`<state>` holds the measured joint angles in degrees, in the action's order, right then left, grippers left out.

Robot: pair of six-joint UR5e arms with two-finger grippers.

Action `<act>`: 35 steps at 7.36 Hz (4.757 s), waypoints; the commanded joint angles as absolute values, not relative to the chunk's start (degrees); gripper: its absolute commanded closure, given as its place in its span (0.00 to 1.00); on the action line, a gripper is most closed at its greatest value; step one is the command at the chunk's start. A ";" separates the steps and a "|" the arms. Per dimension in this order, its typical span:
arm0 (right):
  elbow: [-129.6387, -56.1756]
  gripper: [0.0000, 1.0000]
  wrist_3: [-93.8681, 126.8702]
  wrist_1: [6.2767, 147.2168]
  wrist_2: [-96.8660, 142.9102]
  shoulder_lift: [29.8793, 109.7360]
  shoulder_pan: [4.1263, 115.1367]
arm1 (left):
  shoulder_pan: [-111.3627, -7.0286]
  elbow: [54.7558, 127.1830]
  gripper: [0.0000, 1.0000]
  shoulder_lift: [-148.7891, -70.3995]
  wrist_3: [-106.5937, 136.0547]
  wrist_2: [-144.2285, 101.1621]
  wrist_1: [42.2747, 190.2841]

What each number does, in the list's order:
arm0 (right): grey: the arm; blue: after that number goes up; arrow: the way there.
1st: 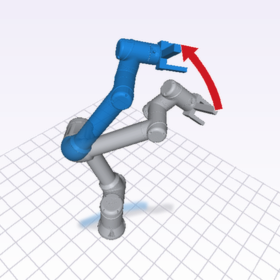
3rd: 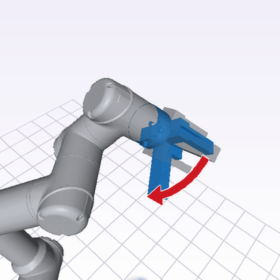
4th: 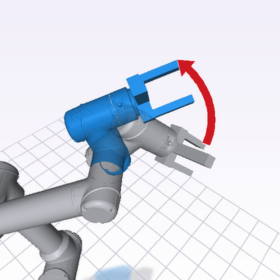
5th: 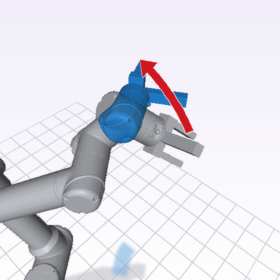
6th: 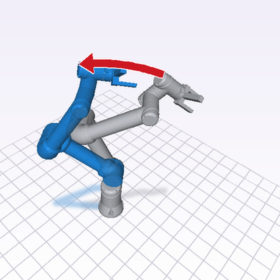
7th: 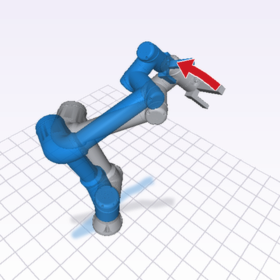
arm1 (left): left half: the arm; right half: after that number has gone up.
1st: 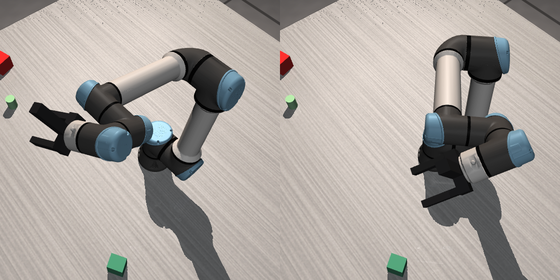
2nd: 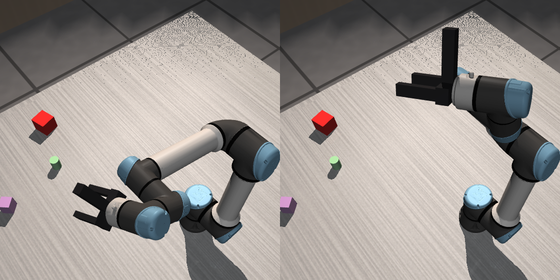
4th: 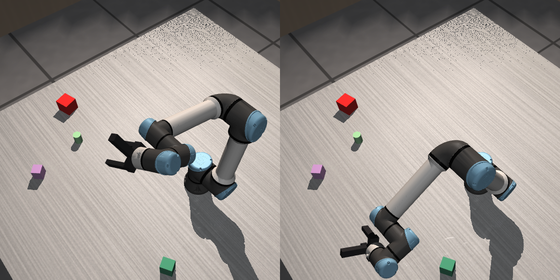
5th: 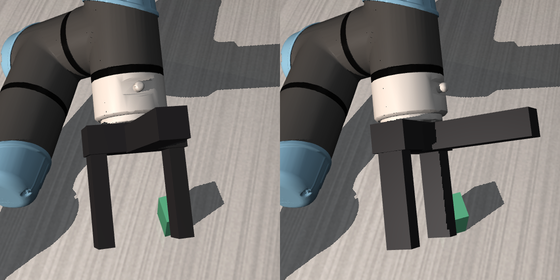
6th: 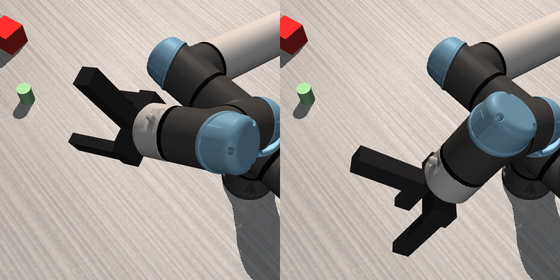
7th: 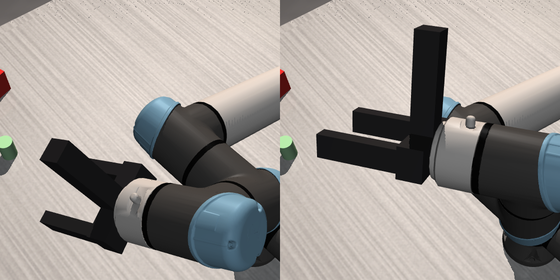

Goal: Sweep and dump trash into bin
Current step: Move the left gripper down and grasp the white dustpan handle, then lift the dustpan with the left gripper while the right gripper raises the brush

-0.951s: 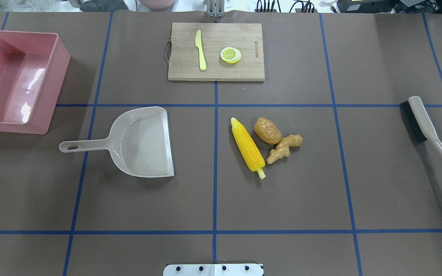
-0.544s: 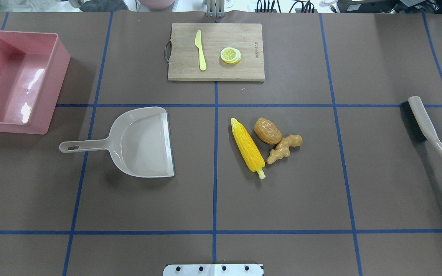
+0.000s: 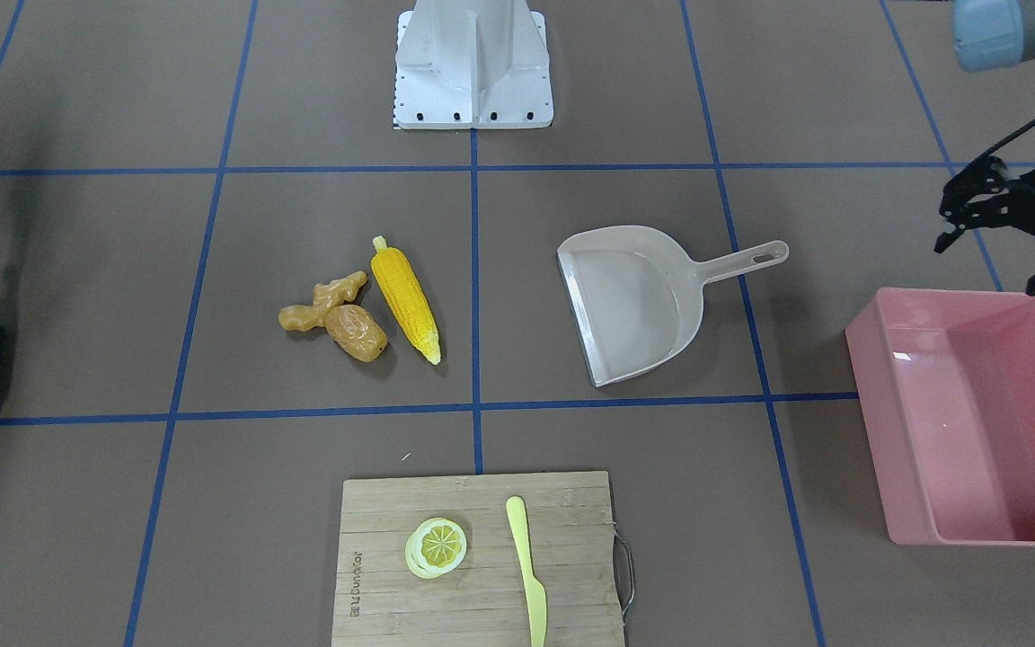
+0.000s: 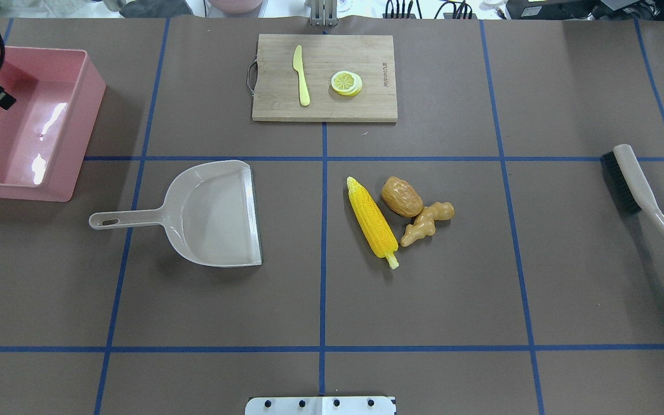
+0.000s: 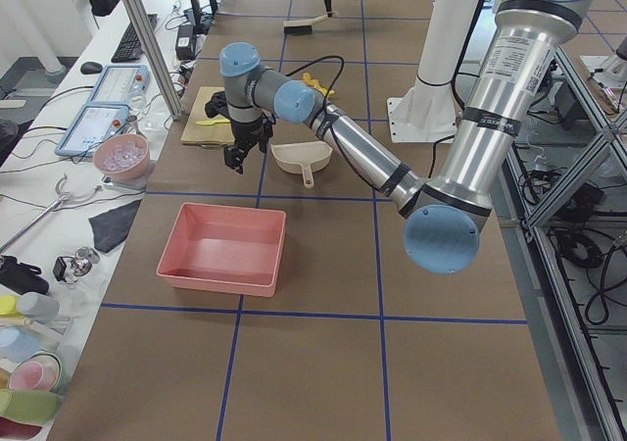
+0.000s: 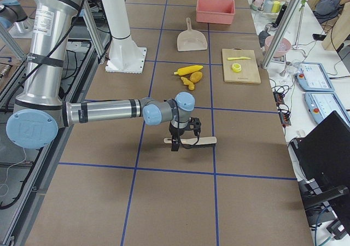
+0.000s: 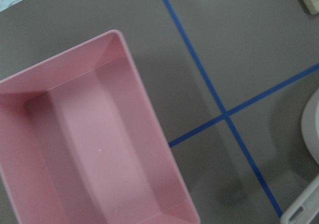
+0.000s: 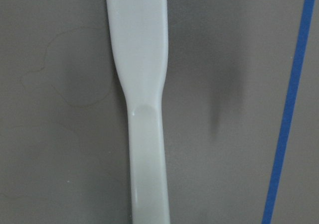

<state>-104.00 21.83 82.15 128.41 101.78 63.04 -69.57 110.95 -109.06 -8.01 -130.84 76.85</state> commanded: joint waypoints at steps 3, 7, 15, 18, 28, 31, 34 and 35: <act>-102.83 0.00 21.88 81.74 128.41 101.69 61.44 | -54.52 114.09 0.01 -109.95 -28.37 -124.19 76.90; -102.04 0.38 24.24 80.60 128.58 100.91 60.56 | -47.91 111.99 0.02 -109.51 -30.75 -119.44 79.26; -101.69 0.47 25.14 80.68 128.85 99.58 60.12 | -43.33 110.39 0.02 -103.56 -24.74 -120.15 88.20; -101.69 0.47 25.14 80.68 128.67 99.93 60.21 | -43.16 108.12 0.02 -101.16 -22.67 -119.53 93.51; -108.00 1.00 25.31 81.21 128.76 99.23 62.66 | -41.22 101.35 0.04 -105.82 -22.68 -119.53 95.96; -109.78 1.00 25.14 81.47 132.51 98.79 63.80 | -40.34 100.46 0.50 -106.52 -22.50 -118.30 96.15; -109.00 1.00 24.87 81.13 134.38 97.22 64.78 | -40.34 100.55 1.00 -106.35 -22.59 -118.21 95.72; -108.46 1.00 24.96 81.12 133.86 95.81 64.78 | -40.43 100.72 1.00 -106.35 -22.67 -118.21 95.63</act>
<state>-109.25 24.95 81.30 133.90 97.29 64.71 -40.35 100.56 -106.39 -22.57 -118.22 95.80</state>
